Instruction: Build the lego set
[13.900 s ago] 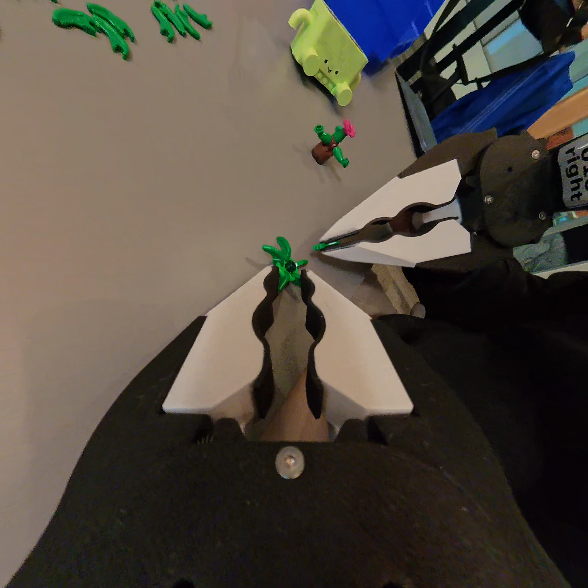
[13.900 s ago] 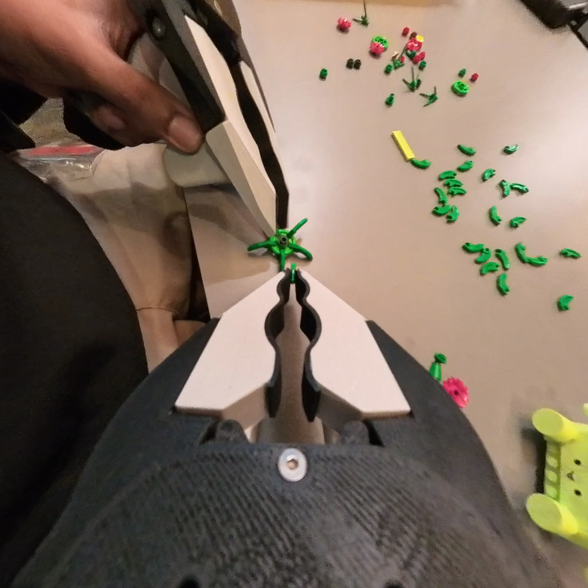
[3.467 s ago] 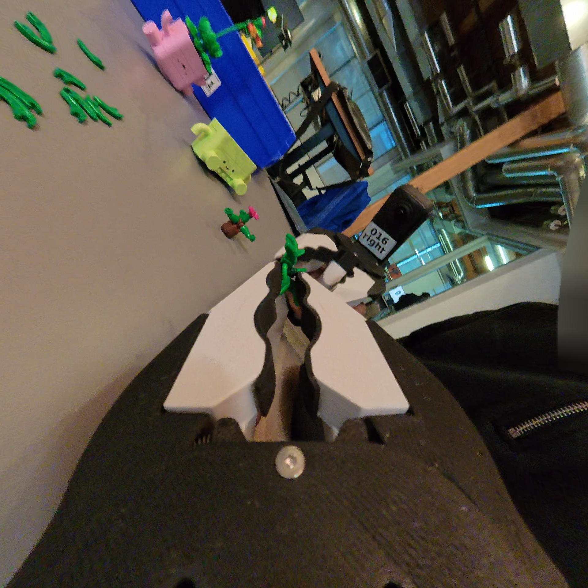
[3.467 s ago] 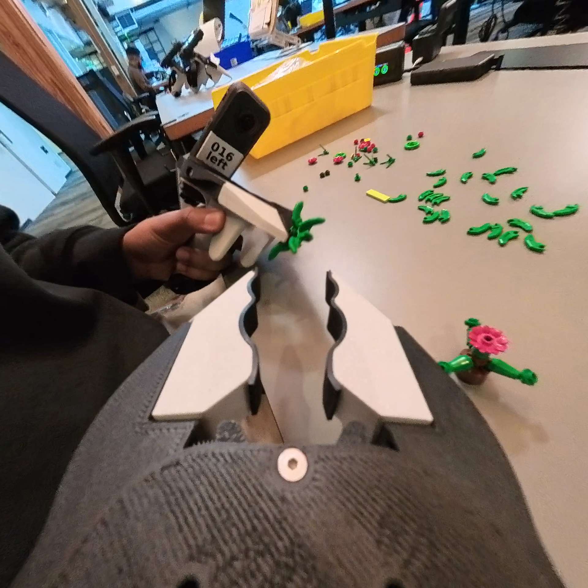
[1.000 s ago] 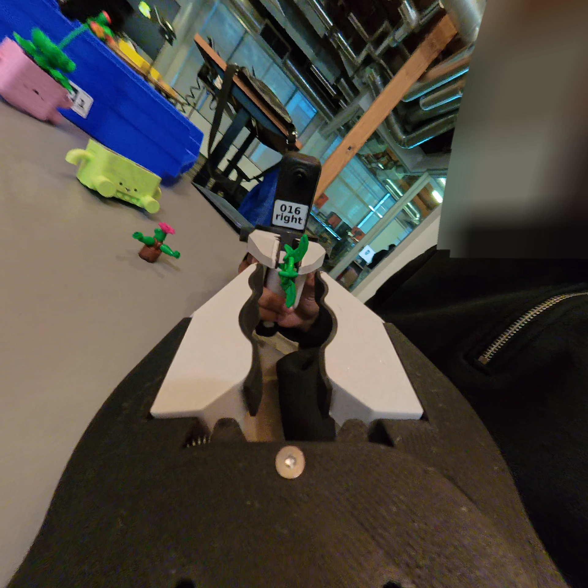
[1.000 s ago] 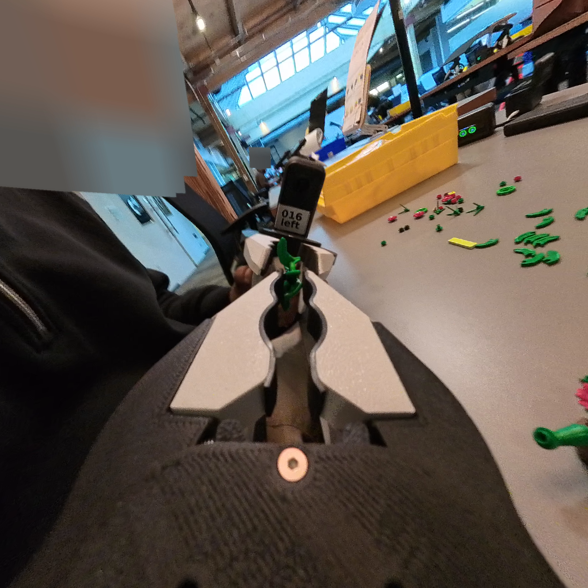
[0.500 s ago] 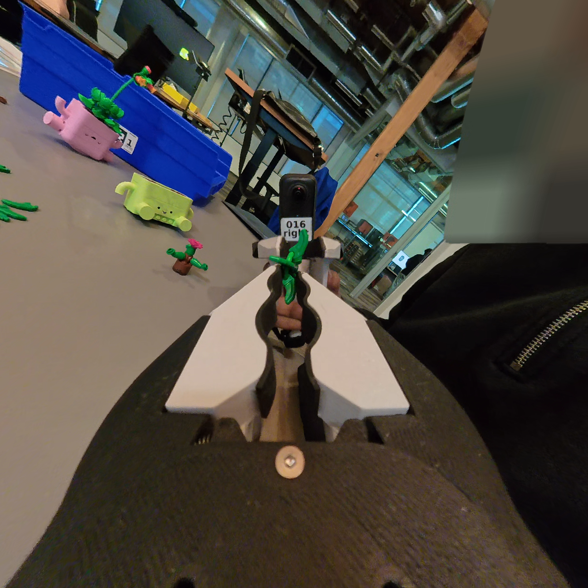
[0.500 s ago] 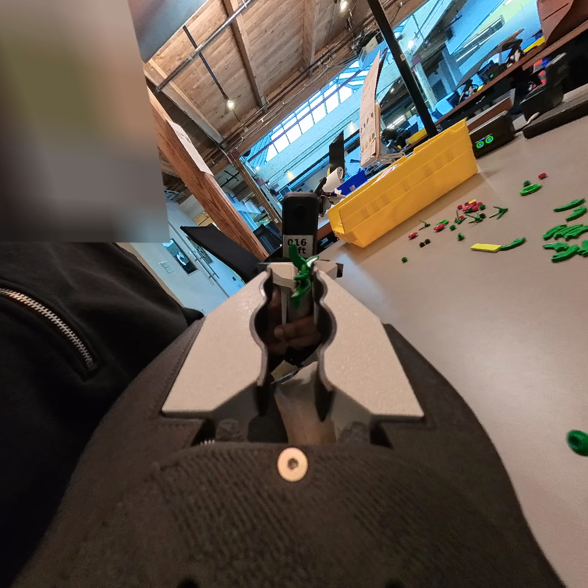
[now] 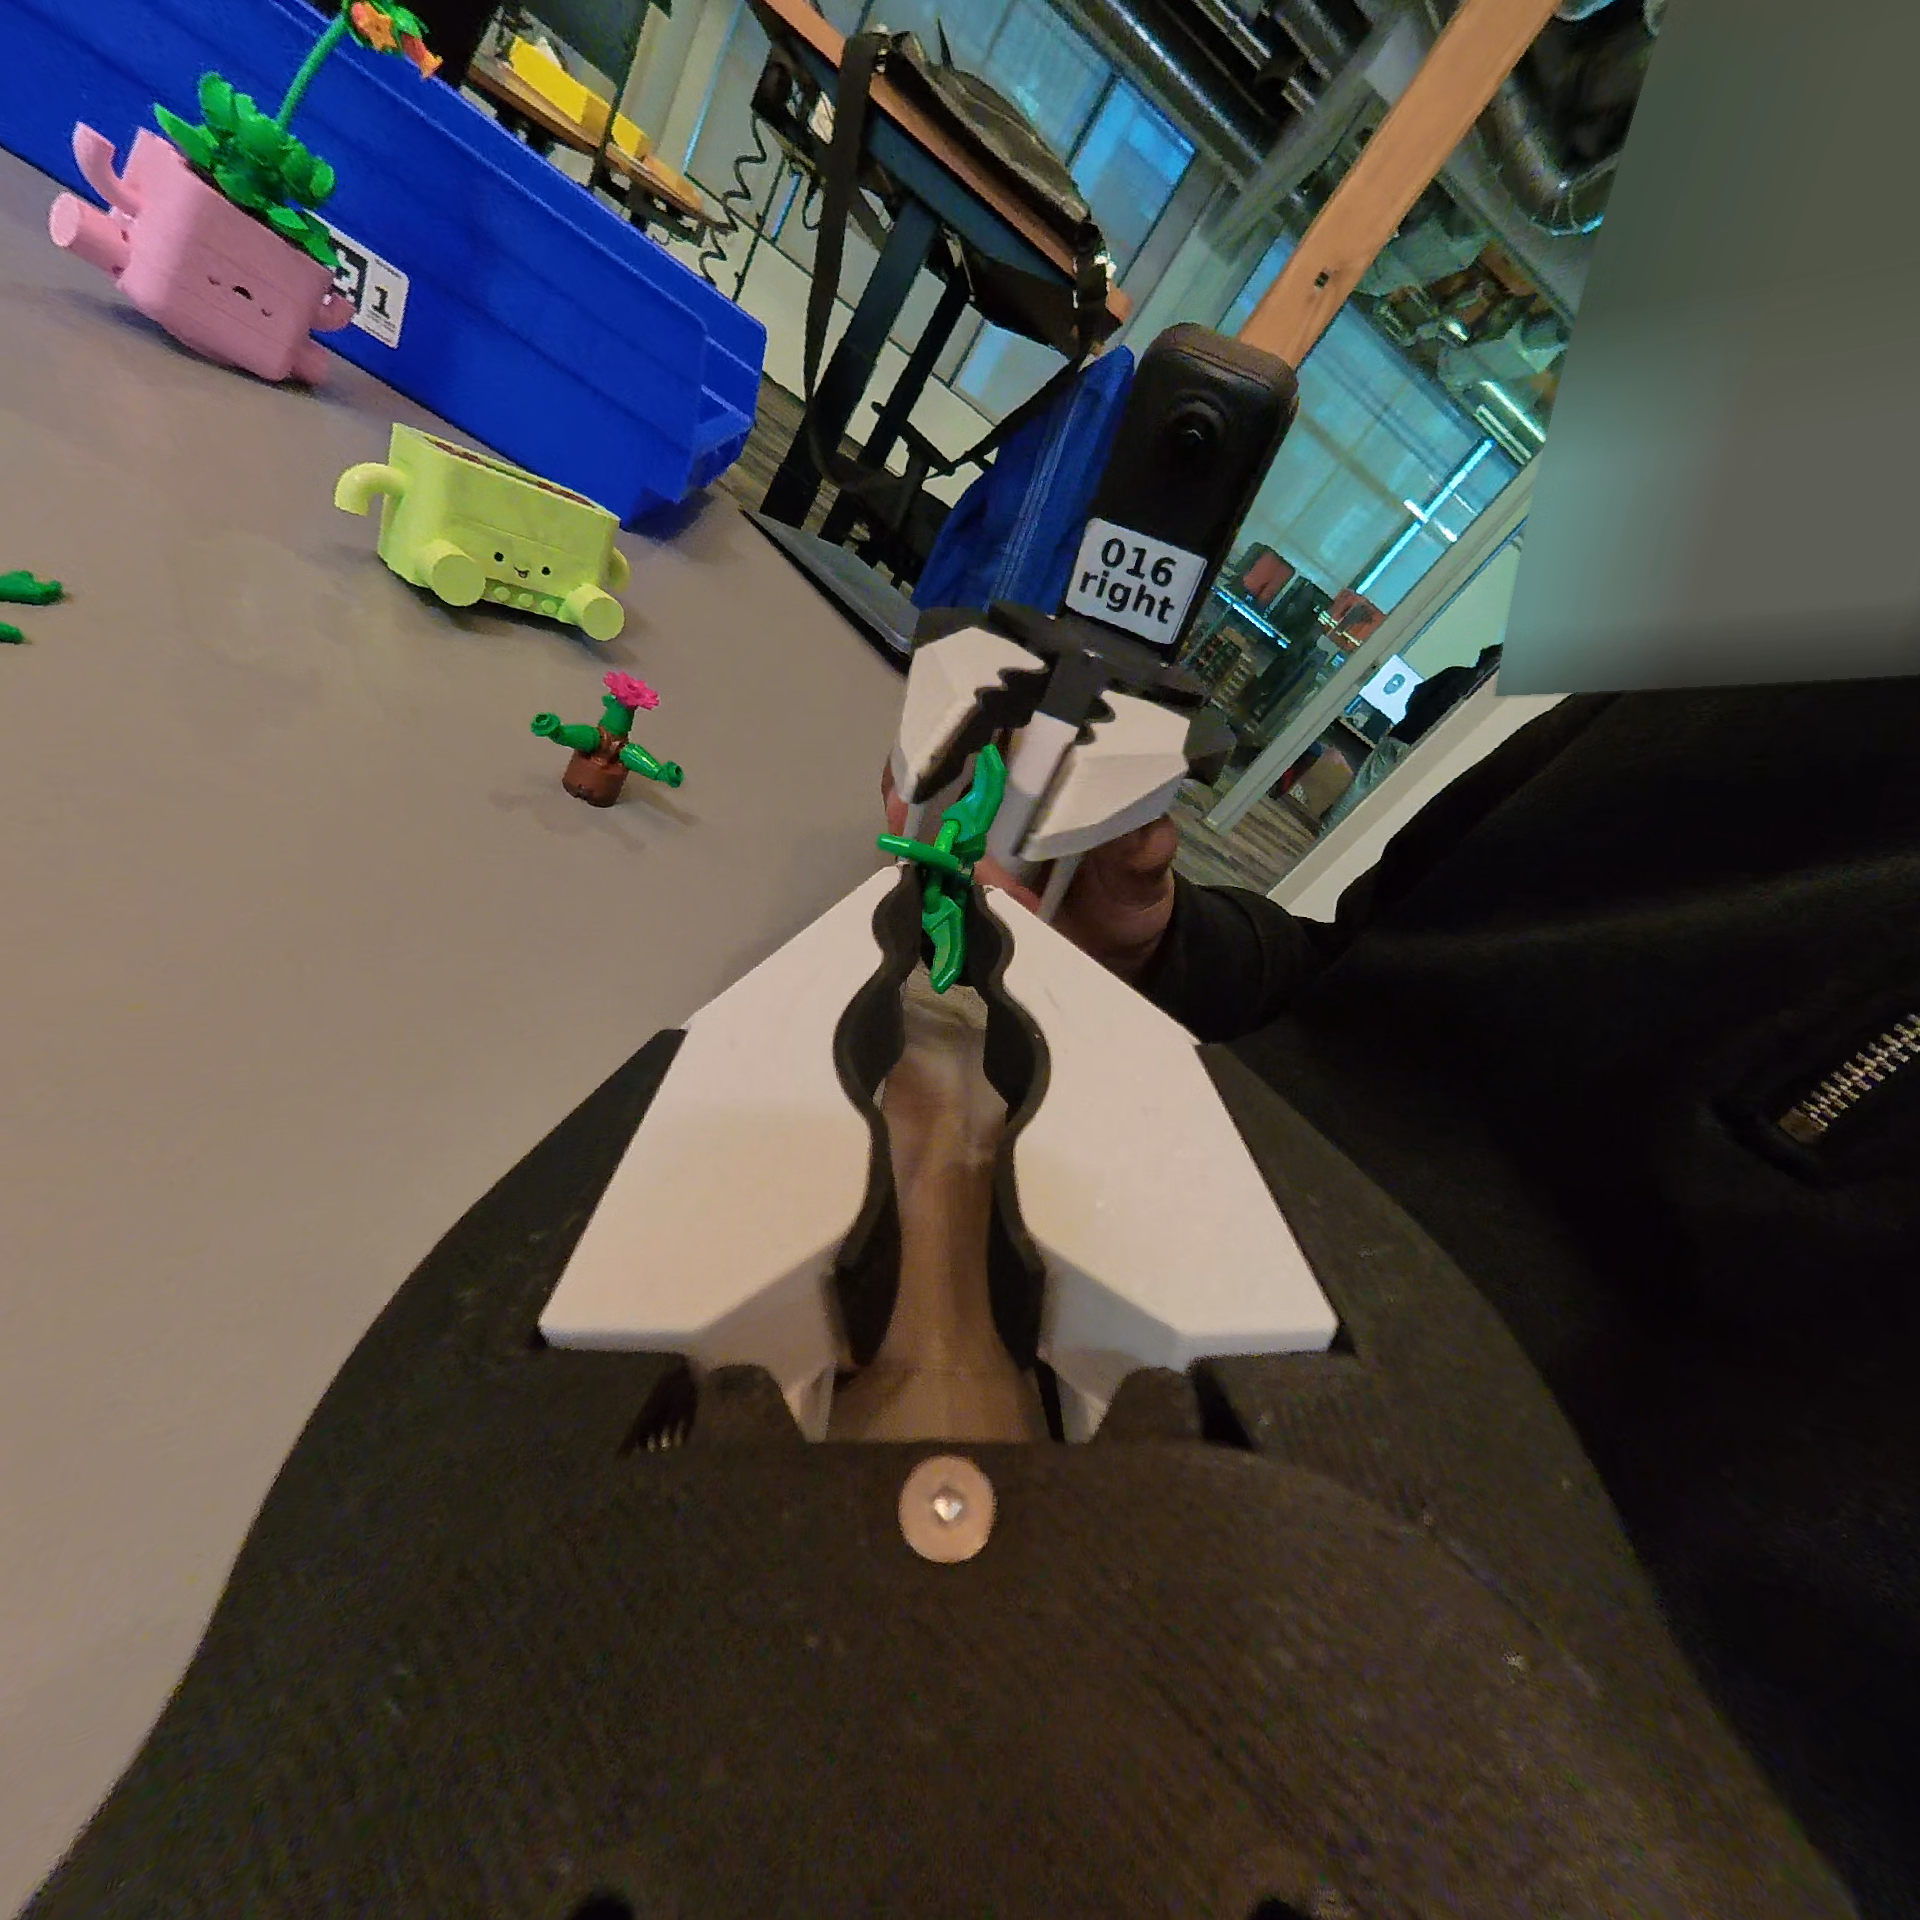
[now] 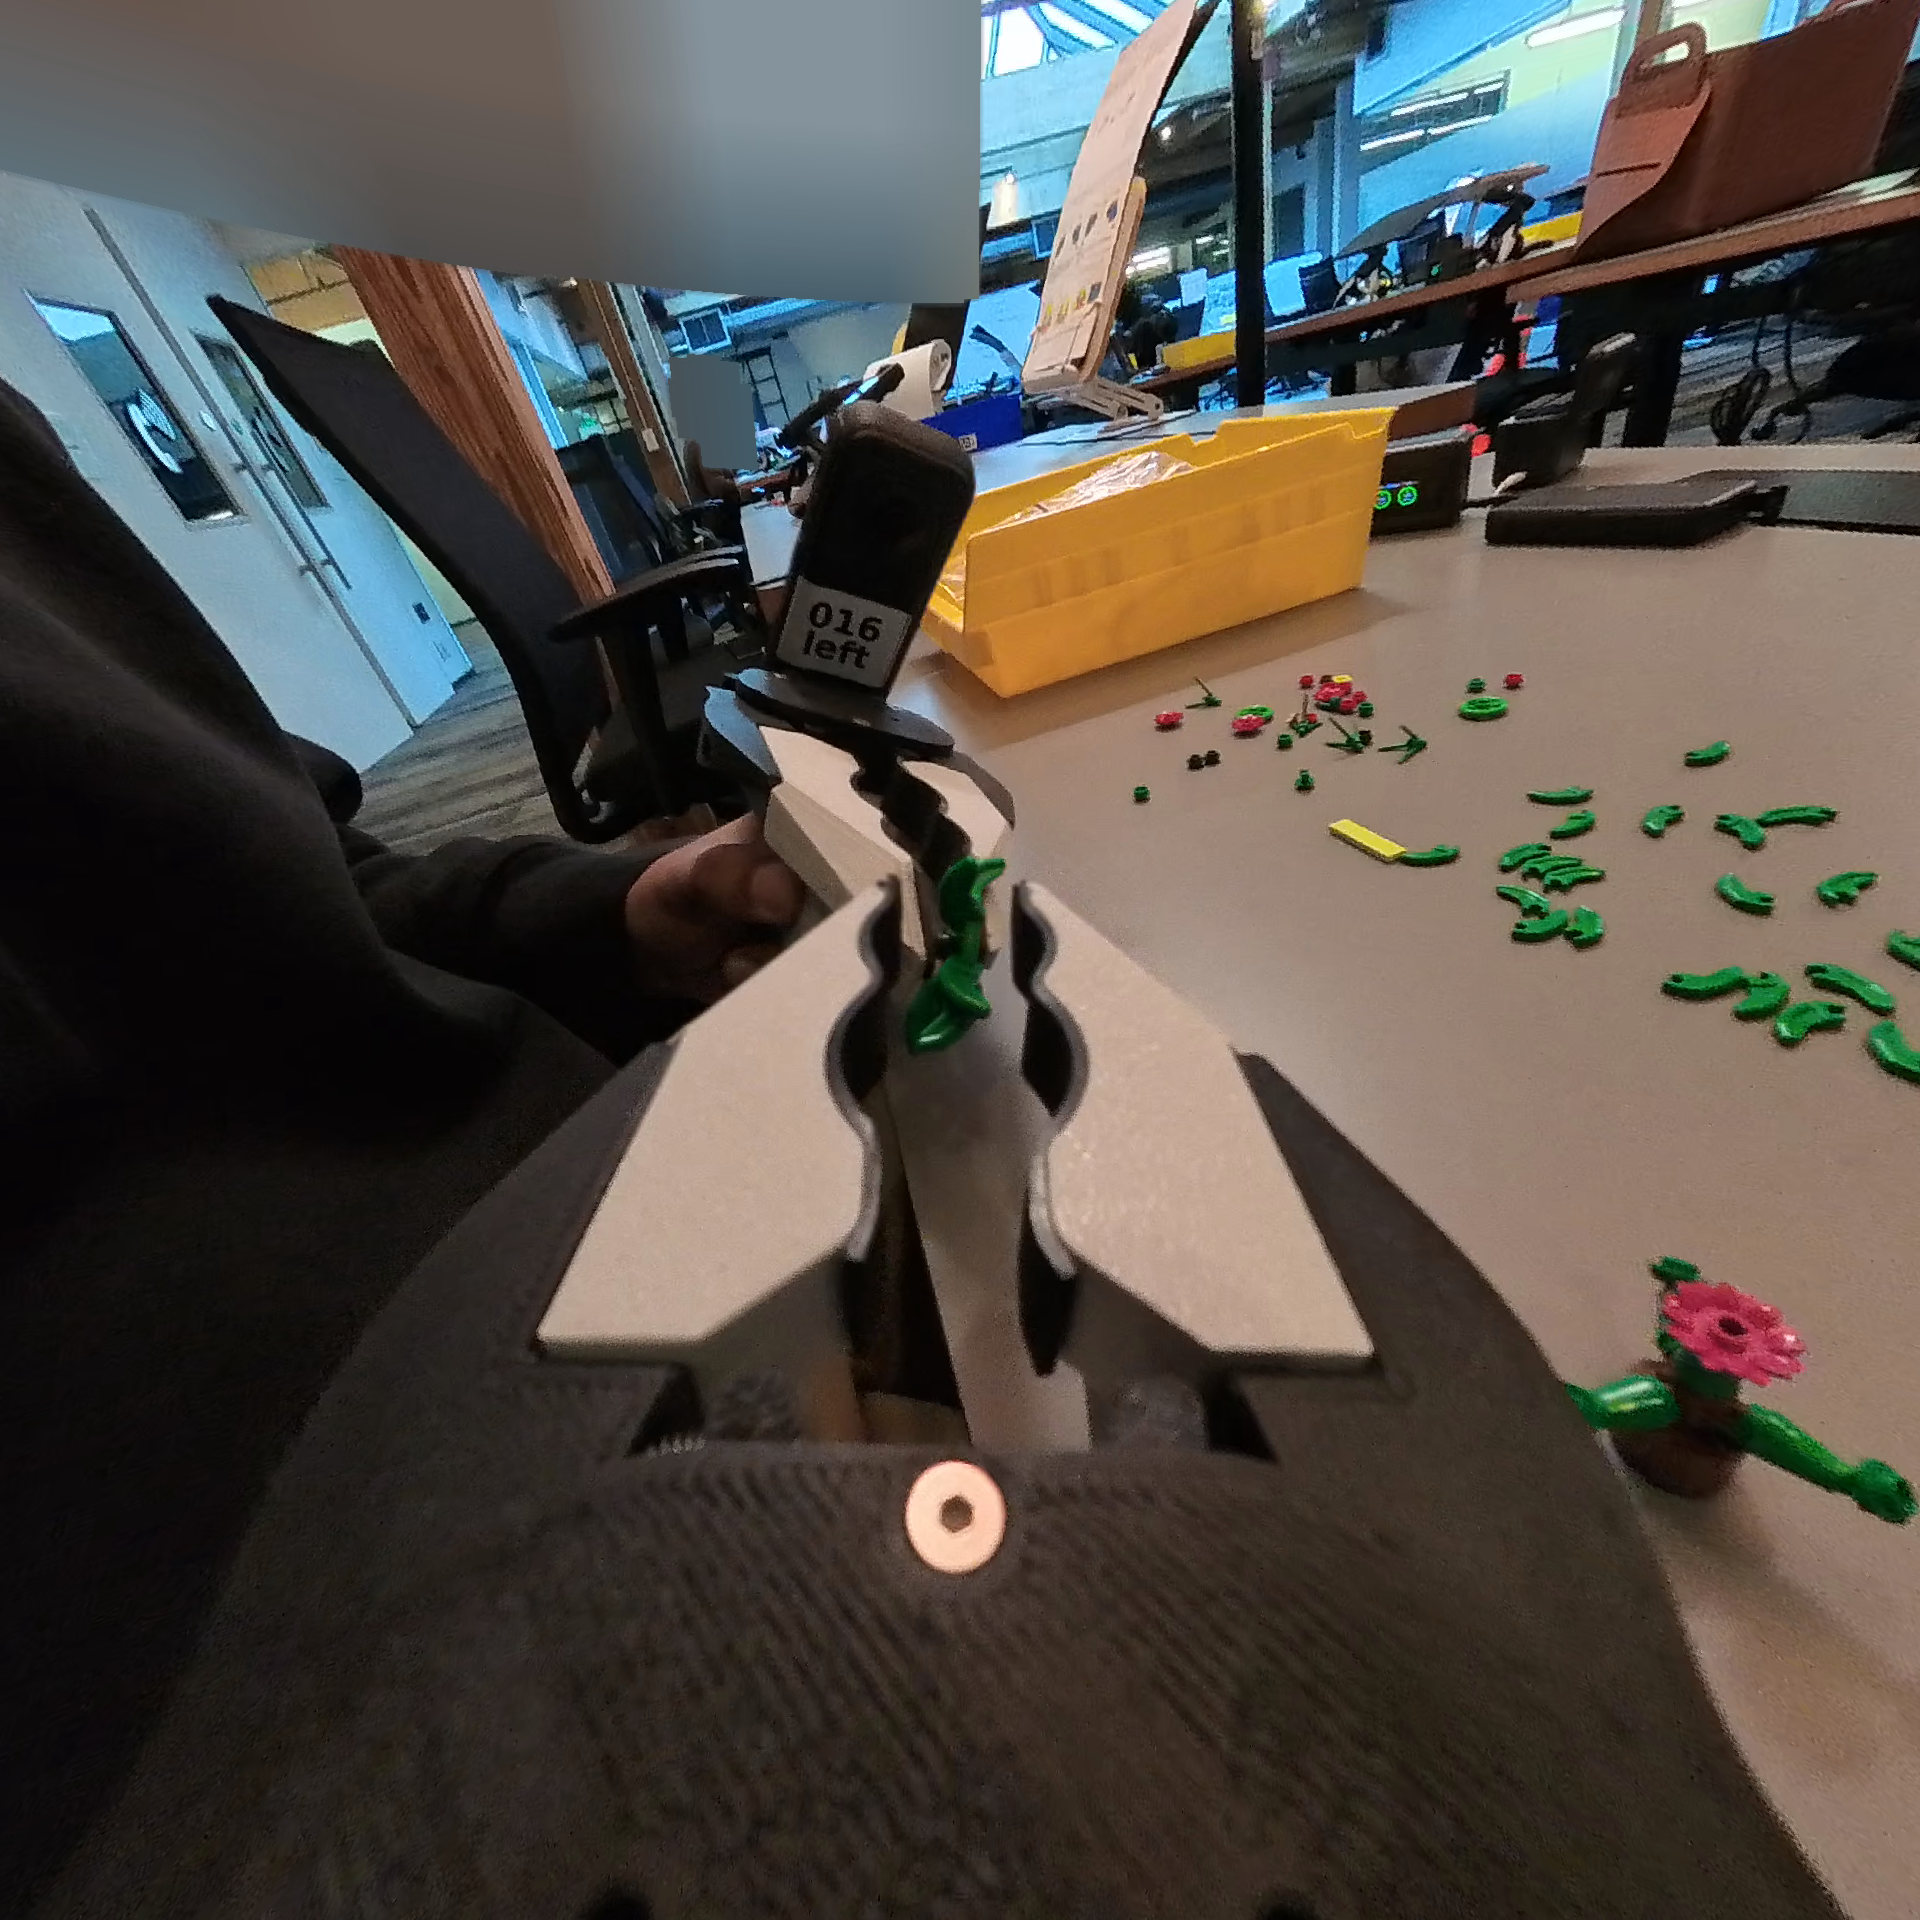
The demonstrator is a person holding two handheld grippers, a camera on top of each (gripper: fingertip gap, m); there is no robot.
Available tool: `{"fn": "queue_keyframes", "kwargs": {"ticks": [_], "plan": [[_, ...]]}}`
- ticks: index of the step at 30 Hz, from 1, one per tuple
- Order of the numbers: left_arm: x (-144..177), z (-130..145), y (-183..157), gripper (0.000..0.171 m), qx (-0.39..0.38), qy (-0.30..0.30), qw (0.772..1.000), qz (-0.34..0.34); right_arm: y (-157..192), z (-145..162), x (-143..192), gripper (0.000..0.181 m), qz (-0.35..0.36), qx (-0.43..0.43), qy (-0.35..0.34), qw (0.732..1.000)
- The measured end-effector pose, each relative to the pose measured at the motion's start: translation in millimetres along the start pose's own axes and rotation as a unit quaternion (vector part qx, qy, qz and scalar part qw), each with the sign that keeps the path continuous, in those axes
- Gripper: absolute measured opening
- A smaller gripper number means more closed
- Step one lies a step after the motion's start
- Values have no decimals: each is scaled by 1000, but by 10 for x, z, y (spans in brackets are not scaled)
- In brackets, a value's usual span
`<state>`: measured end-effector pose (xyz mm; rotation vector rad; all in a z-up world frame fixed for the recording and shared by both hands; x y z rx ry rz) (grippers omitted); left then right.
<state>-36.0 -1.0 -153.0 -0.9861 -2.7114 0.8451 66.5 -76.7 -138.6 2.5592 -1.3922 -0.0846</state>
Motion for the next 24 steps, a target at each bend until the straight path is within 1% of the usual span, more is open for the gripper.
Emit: {"fn": "queue_keyframes", "kwargs": {"ticks": [1,2,7,11,14,18,20,24], "plan": [[-1,2,-5,5,-1,1,1000,2,4,5,-4,8,1,2,2,1000],[-5,4,-10,5,1,2,1000,4,8,5,-3,7,2,5,1,1000],[2,-9,-19,5,12,-22,999,22,17,-8,-3,7,0,-8,-15,1000],[15,-38,-36,11,10,-56,998,29,-15,-24,-13,6,-14,-66,-45,997],[18,-55,-37,9,15,-80,996,28,-35,-35,-29,6,-16,-97,-69,993],[34,-65,-32,8,15,-95,995,26,-40,-30,-43,6,-16,-98,-65,993],[26,-60,-24,13,20,-100,994,26,-35,-36,-43,6,-17,-98,-71,993],[9,-53,-34,9,21,-103,994,31,-28,-32,-57,6,-19,-97,-70,993]]}}
Point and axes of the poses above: each gripper's, where its closed fingertips meet, x back along the fingers, z out of its underside, y = z × x across the jaws, the point moved 7 cm from there along x, back along the fingers, and after that the axes turned 9 degrees about z, right-handed, at the moved point
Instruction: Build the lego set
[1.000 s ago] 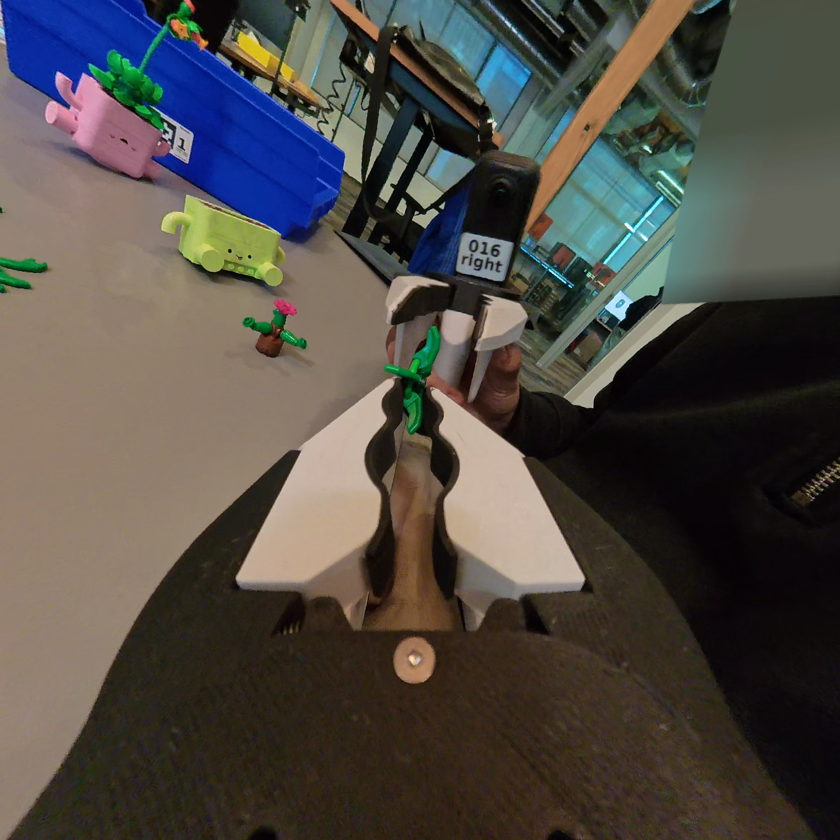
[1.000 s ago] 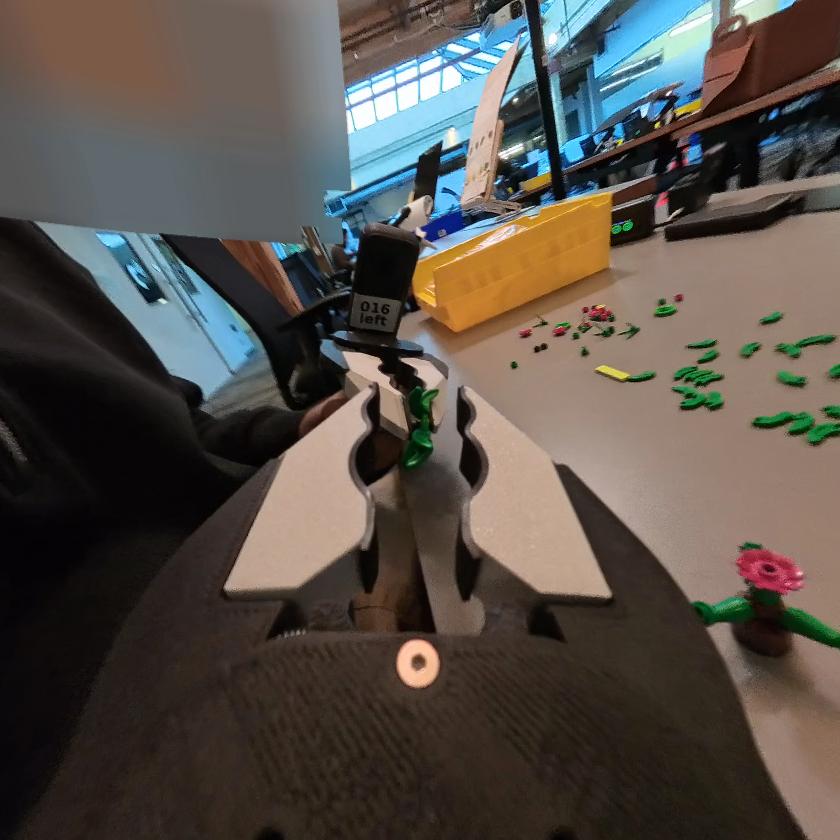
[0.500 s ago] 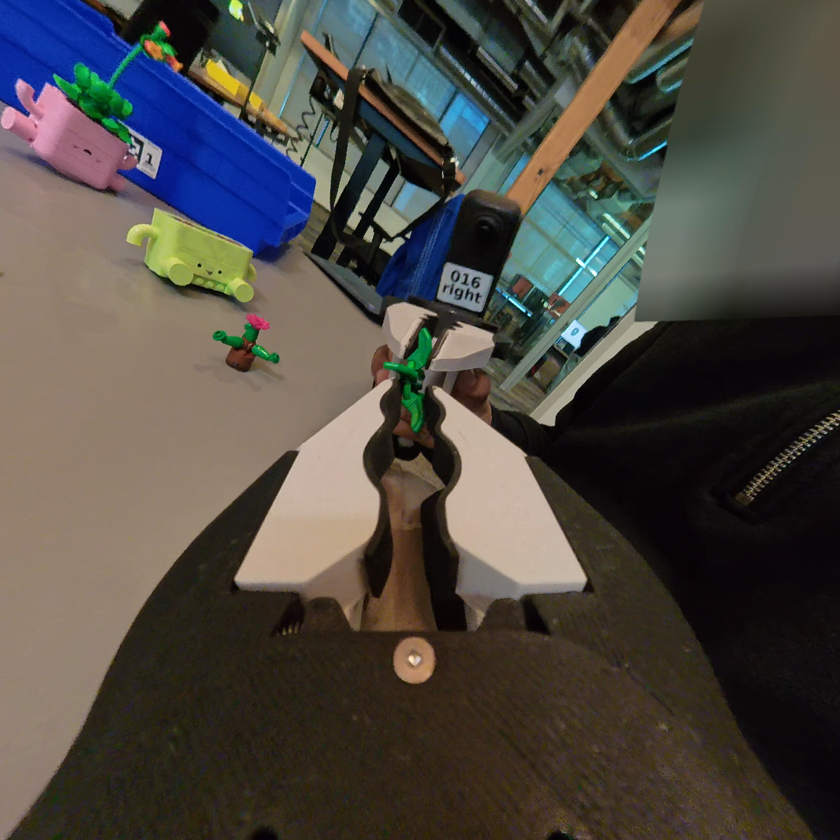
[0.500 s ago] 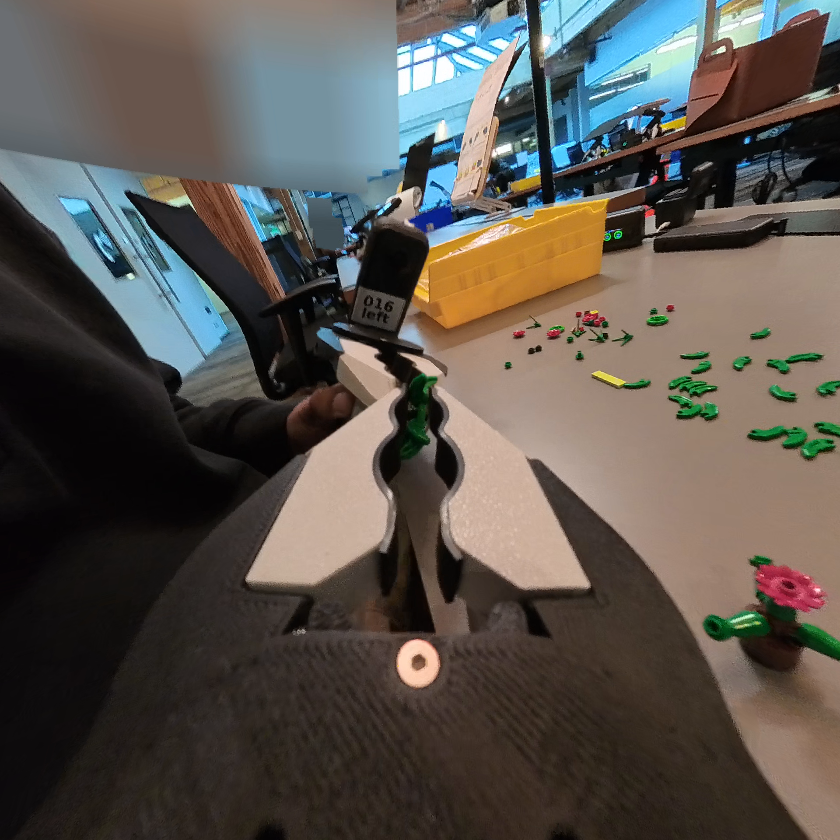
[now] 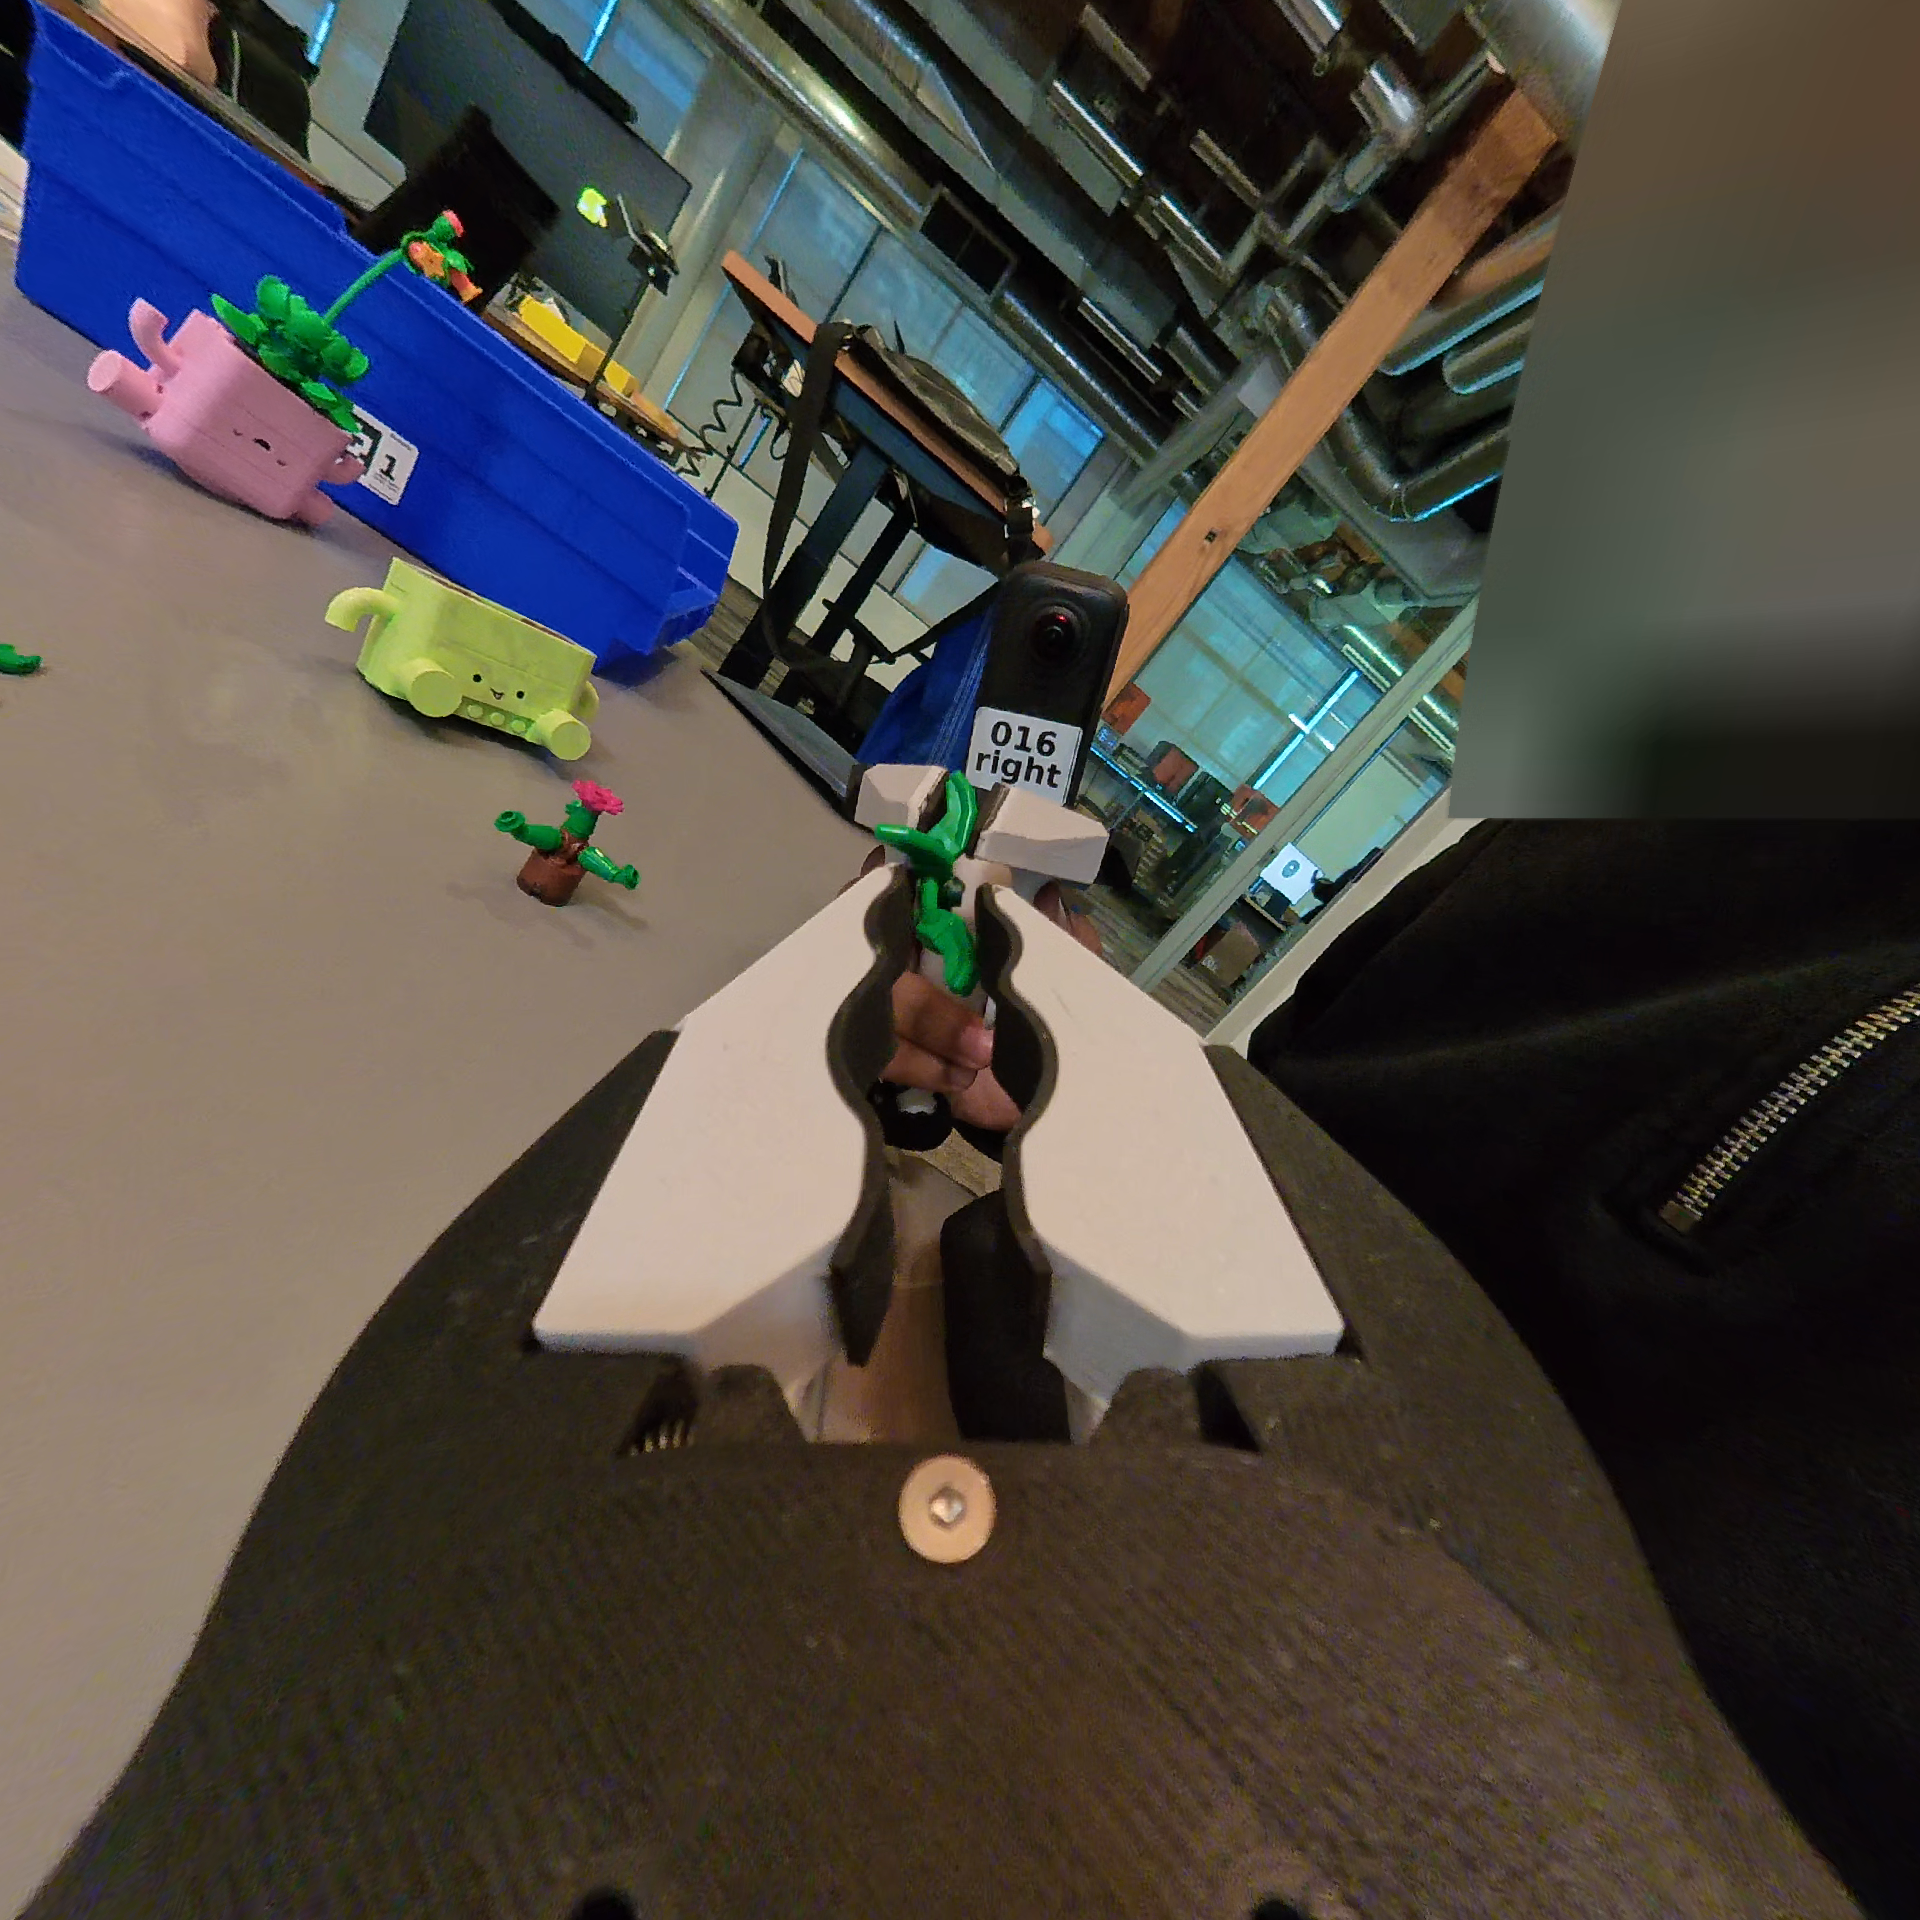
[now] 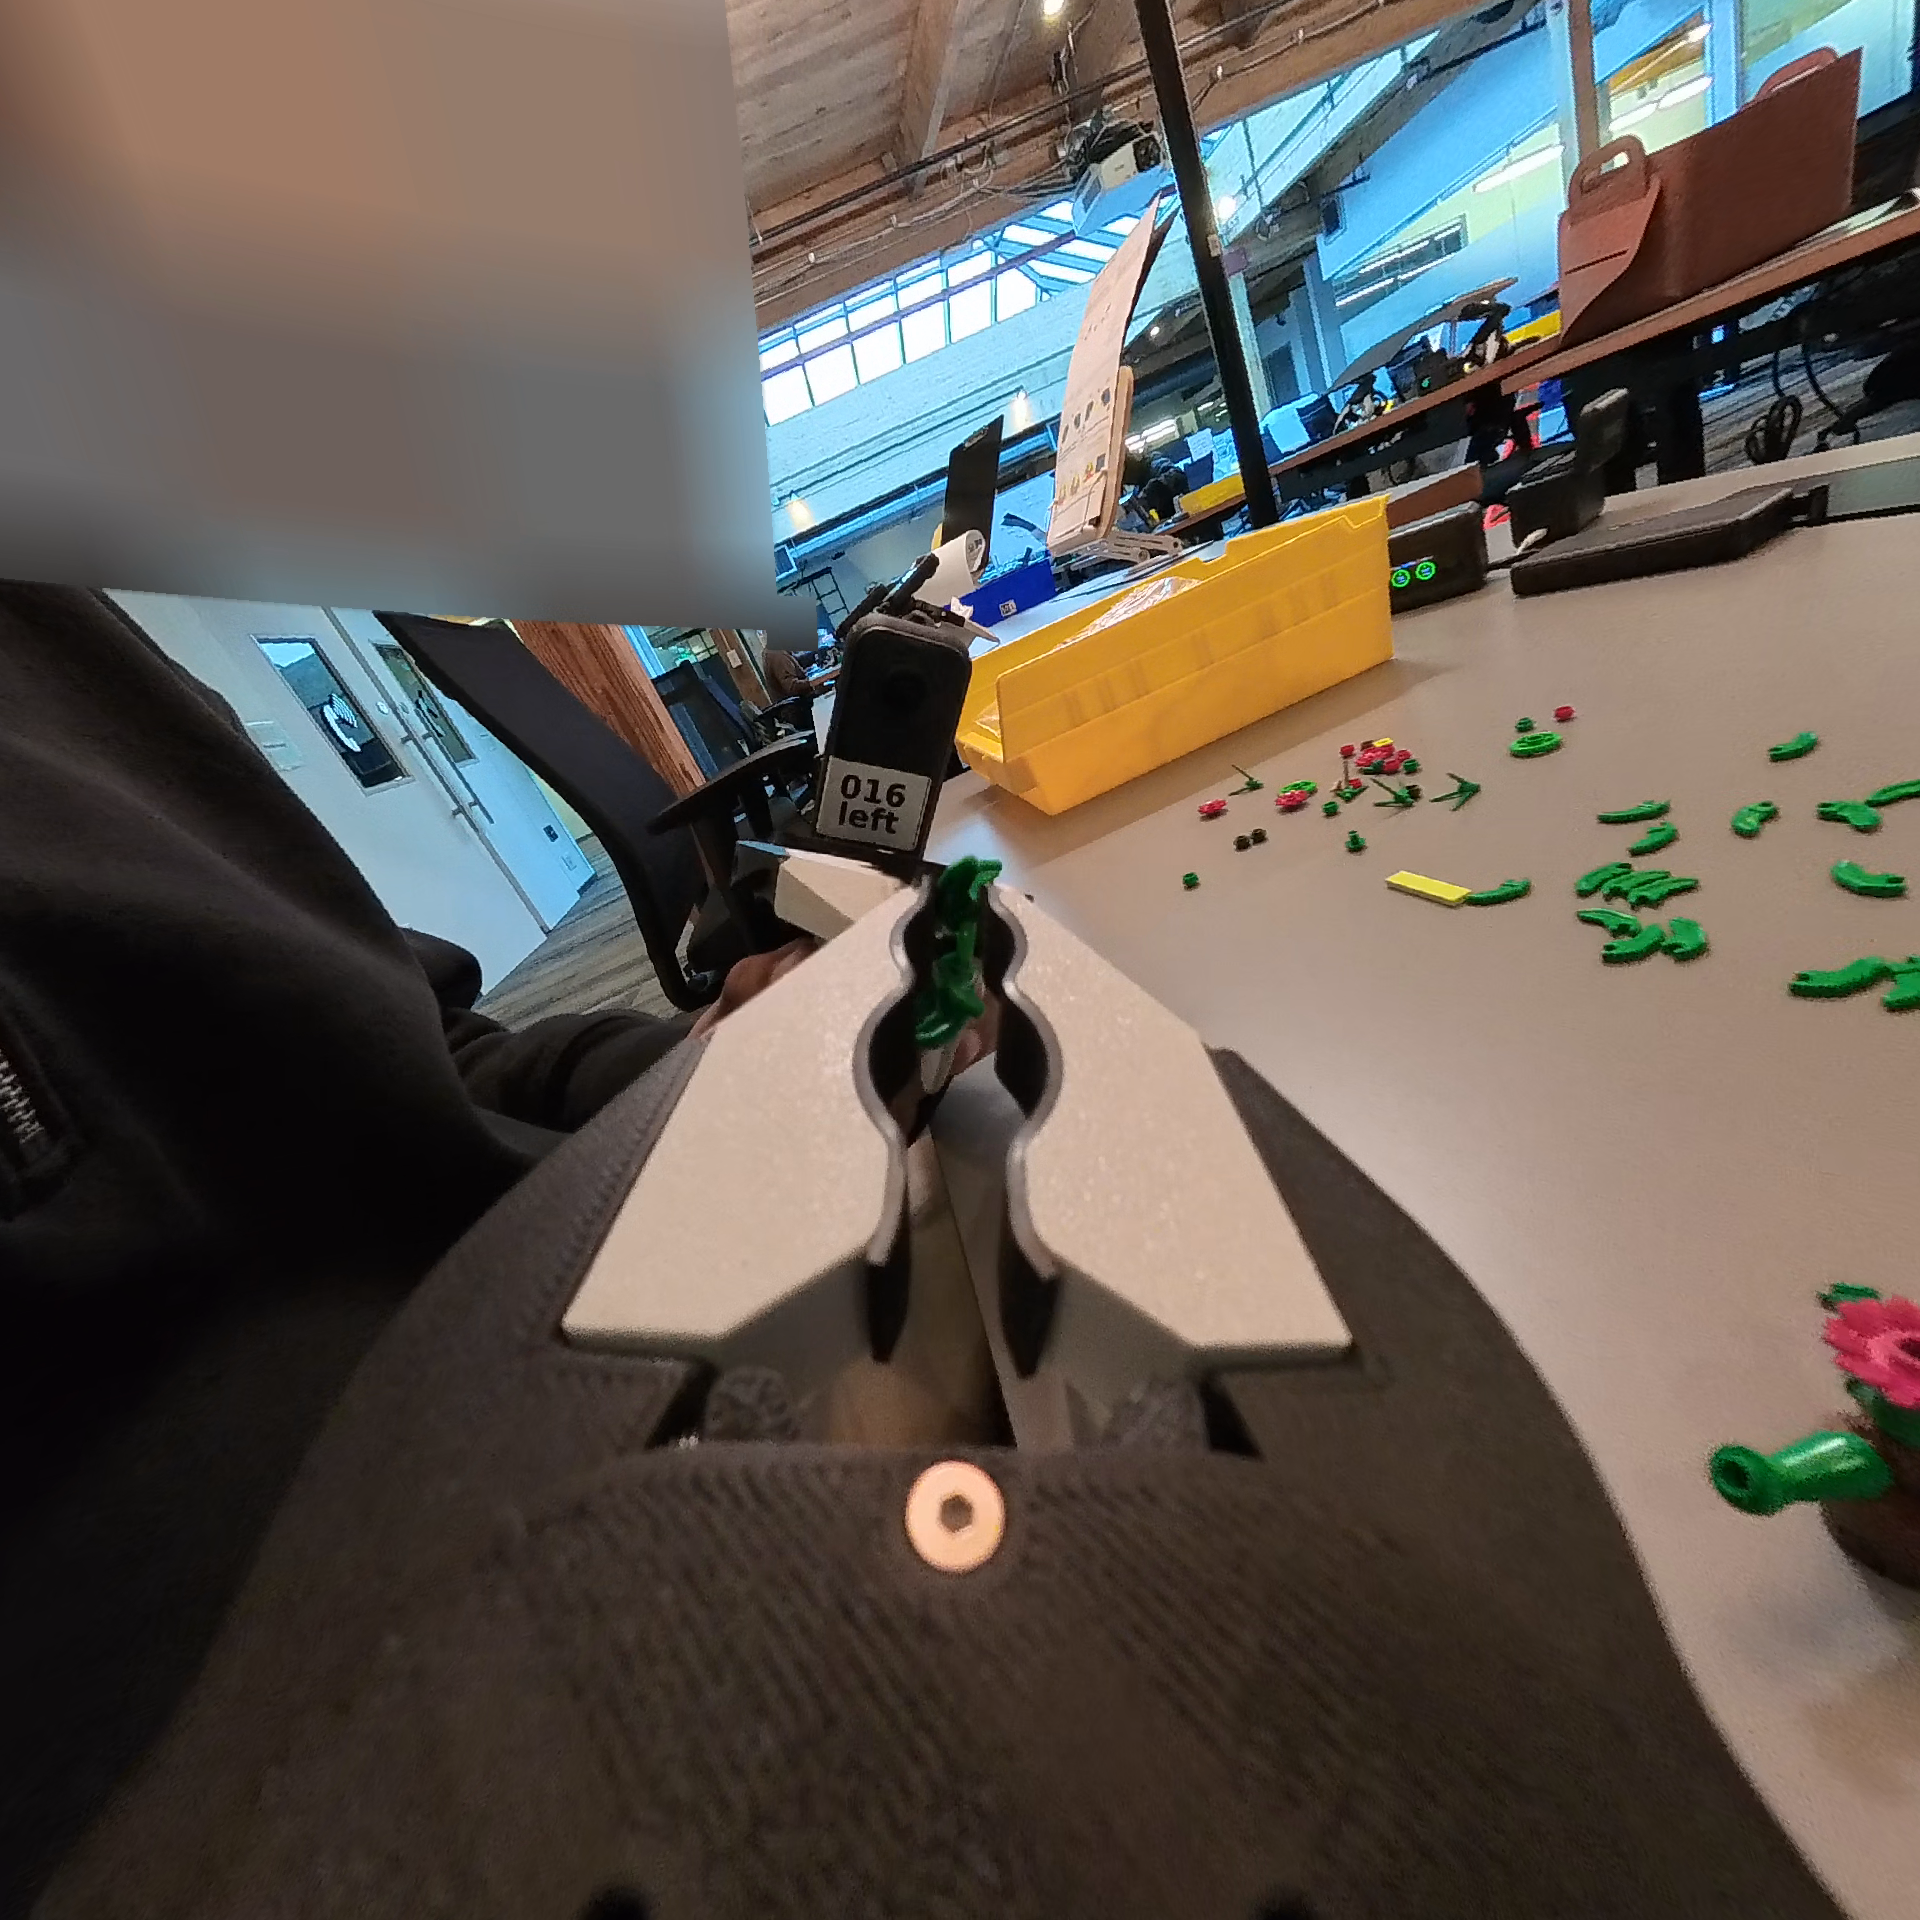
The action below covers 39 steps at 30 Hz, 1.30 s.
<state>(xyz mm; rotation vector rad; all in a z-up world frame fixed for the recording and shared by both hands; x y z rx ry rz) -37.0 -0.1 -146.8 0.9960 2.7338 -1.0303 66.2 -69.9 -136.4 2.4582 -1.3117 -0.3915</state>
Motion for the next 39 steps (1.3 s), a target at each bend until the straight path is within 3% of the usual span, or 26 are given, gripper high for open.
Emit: {"fn": "queue_keyframes", "kwargs": {"ticks": [12,17,28,35,39], "plan": [[20,-4,28,5,18,-11,1000,0,2,19,-15,7,-4,0,4,1000],[87,-49,45,5,17,-29,999,-11,-52,-68,71,17,-7,-20,-31,999],[193,-85,160,6,108,-80,991,-11,-46,-41,49,17,5,4,-11,1000],[240,-136,150,5,96,-84,991,-32,-56,-77,47,17,21,17,-7,1000],[312,-223,132,5,67,-78,993,-57,-100,-224,95,14,67,78,0,995]]}}
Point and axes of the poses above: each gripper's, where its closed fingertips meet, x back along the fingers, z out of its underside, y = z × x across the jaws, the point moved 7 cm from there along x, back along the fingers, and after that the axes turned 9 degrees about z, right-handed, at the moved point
